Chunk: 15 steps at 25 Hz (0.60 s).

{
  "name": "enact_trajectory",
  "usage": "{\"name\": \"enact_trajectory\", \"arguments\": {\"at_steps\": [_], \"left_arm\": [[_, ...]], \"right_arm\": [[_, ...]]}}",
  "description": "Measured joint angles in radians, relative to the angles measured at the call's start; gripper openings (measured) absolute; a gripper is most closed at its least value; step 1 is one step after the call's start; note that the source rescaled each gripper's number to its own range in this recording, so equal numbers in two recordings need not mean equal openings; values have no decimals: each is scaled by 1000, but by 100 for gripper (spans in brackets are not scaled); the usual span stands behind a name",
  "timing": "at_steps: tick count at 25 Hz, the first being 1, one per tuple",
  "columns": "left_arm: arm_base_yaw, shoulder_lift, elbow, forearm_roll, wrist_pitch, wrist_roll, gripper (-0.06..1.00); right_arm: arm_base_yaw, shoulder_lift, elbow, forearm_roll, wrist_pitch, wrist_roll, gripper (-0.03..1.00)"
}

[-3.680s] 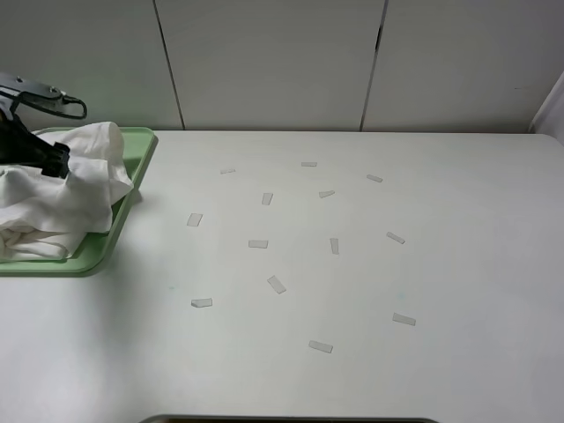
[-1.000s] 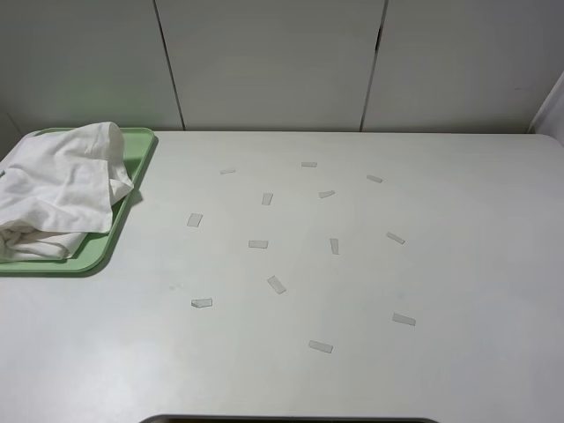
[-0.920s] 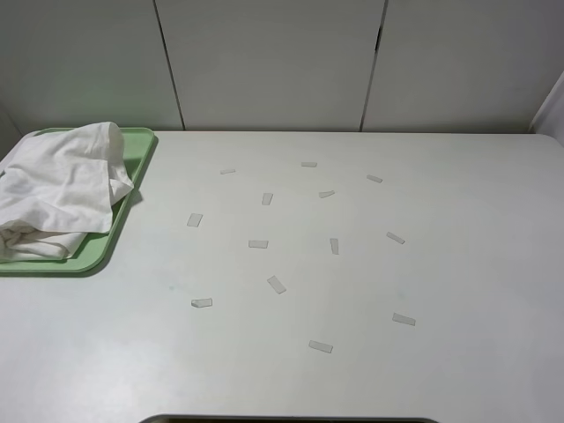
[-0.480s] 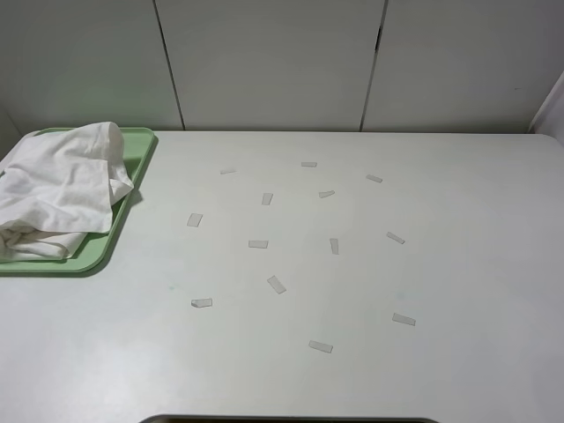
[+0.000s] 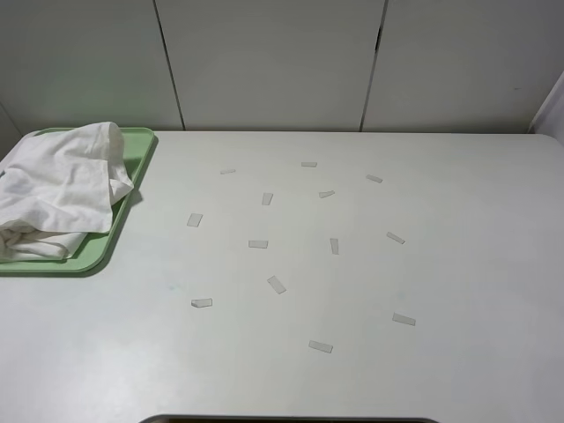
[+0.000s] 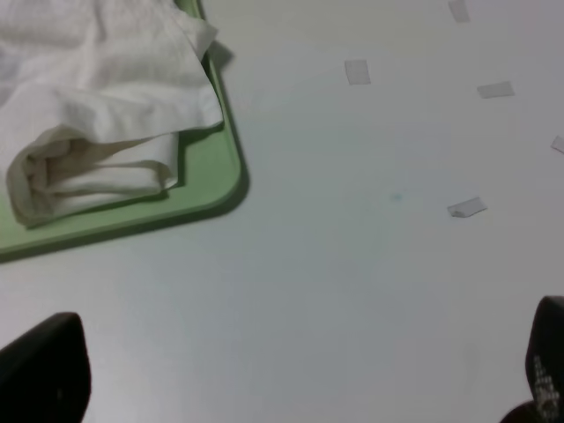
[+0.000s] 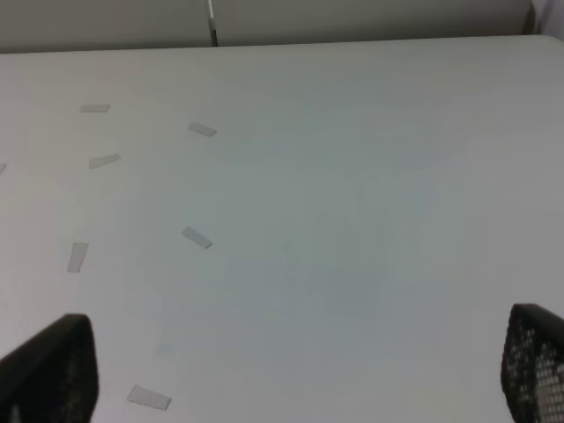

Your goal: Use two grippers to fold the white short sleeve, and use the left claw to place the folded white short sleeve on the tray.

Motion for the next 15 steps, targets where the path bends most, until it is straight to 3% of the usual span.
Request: {"name": "enact_trajectory", "arguments": {"at_steps": [7,15], "left_arm": [[22,0,0,0,0,0,100],[166,0,0,0,0,0,100]], "right_arm": [[0,0,0,0,0,0,100],[0,0,0,0,0,0,100]]}}
